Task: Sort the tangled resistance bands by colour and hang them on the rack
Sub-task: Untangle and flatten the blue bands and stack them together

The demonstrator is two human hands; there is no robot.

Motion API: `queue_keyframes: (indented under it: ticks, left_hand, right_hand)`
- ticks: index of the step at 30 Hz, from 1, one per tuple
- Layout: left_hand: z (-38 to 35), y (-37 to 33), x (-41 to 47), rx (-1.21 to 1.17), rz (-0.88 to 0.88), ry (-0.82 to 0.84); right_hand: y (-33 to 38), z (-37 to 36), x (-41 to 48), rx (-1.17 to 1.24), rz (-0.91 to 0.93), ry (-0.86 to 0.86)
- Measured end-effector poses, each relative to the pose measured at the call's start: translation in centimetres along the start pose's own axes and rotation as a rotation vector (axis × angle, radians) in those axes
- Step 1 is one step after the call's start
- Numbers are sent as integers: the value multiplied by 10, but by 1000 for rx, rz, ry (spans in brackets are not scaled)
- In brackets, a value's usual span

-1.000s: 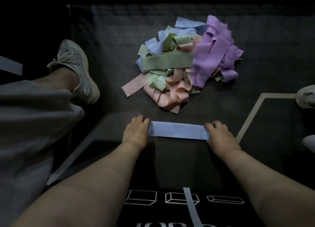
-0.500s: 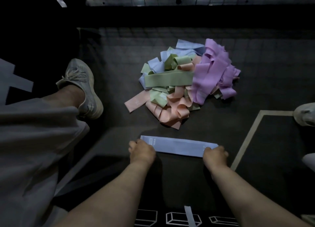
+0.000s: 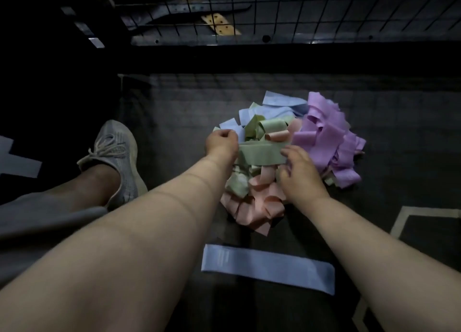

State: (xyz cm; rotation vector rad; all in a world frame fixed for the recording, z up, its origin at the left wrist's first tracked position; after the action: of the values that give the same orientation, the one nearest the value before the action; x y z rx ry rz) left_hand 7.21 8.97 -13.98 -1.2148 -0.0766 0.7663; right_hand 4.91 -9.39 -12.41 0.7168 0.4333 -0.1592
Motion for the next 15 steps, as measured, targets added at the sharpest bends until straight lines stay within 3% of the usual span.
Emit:
queue_keyframes:
  ticks: [2, 7, 12, 15]
  left_hand:
    - [-16, 1, 23, 0, 53, 19]
    - [-35, 13, 51, 55, 289, 38]
    - [-40, 34, 66, 195, 262, 85]
    - [-38, 33, 60, 91, 266, -24]
  right_hand:
    - [14, -8, 23, -74, 87, 62]
    - [21, -24, 55, -384, 25, 105]
    - [17, -29, 55, -527, -12, 66]
    - [13, -25, 52, -494, -66, 65]
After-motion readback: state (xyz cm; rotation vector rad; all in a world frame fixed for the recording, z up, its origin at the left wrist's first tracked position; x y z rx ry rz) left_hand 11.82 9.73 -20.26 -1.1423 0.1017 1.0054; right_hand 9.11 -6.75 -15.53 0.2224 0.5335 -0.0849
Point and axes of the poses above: each hand's wrist, its own x-axis towards the middle knuckle, its own z-axis out of the back of the hand, y = z × x, the point moved 2 cm from there along x, towards the middle knuckle, and after that the axes turned 14 degrees about -z, right-handed, at the moved point
